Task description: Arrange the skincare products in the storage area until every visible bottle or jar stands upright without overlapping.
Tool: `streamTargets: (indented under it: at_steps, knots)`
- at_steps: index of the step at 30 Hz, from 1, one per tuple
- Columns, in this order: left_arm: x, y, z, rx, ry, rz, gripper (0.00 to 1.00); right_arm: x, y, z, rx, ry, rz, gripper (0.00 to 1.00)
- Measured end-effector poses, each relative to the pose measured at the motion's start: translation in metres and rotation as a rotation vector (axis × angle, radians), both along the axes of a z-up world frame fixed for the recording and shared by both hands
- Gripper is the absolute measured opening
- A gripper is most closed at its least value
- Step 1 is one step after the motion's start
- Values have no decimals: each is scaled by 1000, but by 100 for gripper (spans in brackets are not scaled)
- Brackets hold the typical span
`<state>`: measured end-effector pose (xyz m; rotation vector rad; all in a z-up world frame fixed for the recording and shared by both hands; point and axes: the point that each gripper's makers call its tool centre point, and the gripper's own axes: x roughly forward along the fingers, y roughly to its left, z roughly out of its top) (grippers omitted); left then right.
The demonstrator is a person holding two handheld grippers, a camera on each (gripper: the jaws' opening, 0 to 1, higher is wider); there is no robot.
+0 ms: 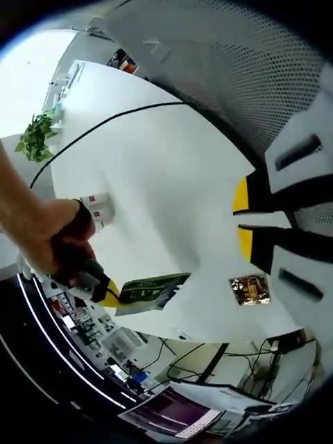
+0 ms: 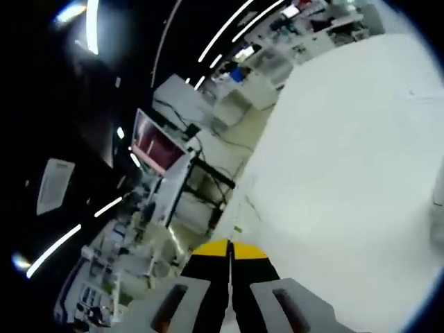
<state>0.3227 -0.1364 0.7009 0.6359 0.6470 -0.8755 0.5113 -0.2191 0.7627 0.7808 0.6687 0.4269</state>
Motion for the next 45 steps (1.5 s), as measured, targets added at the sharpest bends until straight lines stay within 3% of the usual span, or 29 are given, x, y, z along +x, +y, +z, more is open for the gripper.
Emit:
streamTargets:
  at_steps: [10,14,21,30,38,41,45]
  knots:
    - [0,-4,6,-40,-14,-3,4,-57,-9,41,190,-99,21,0]
    - [-2,-6,7,-47,-16,-11,5,-79,-16,52,219,-138,25,0]
    - [0,-22,35,-280,1,37,16,-110,-29,84,310,-225,47,0]
    - [-5,-34,59,-428,-3,4,23,-152,-34,120,397,-334,77,0]
    - [-15,-44,84,-610,123,-15,40,-175,-37,139,442,-402,81,0]
    - [-22,-48,105,-706,134,-74,45,-180,-37,143,453,-415,94,0]
    - [-32,-52,116,-792,280,-80,56,-190,-30,155,490,-444,153,0]
